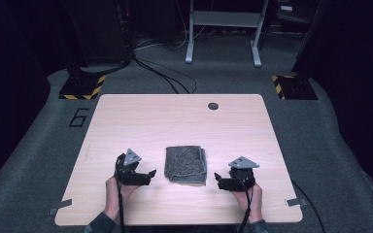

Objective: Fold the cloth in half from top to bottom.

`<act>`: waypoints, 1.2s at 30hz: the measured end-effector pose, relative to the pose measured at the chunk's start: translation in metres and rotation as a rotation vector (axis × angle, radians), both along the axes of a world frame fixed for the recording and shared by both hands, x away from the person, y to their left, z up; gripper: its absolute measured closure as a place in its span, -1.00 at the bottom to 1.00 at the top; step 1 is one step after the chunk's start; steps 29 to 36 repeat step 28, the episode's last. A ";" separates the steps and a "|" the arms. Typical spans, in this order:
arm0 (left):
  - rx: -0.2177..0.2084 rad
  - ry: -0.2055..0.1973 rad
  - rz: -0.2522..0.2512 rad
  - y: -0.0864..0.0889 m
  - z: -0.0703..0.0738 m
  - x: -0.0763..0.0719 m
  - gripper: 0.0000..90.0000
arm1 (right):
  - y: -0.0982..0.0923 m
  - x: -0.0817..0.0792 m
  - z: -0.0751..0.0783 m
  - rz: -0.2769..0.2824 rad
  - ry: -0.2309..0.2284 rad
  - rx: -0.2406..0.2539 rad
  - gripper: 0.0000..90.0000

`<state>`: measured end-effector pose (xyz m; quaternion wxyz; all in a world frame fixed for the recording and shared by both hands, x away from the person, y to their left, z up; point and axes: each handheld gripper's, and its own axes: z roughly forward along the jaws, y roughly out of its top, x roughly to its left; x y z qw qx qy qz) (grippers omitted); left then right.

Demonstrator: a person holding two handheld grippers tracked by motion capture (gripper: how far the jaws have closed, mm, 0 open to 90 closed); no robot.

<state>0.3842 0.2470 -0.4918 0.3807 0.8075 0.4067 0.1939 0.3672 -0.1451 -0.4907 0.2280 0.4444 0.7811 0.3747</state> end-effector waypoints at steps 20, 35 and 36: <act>0.019 0.061 0.230 0.085 -0.037 -0.024 -0.76 | -0.099 -0.020 -0.033 -0.233 0.043 -0.025 -0.68; 0.032 0.054 0.239 0.086 -0.039 -0.021 -0.83 | -0.104 -0.013 -0.038 -0.256 0.061 -0.023 -0.70; 0.032 0.054 0.239 0.086 -0.039 -0.021 -0.83 | -0.104 -0.013 -0.038 -0.256 0.061 -0.023 -0.70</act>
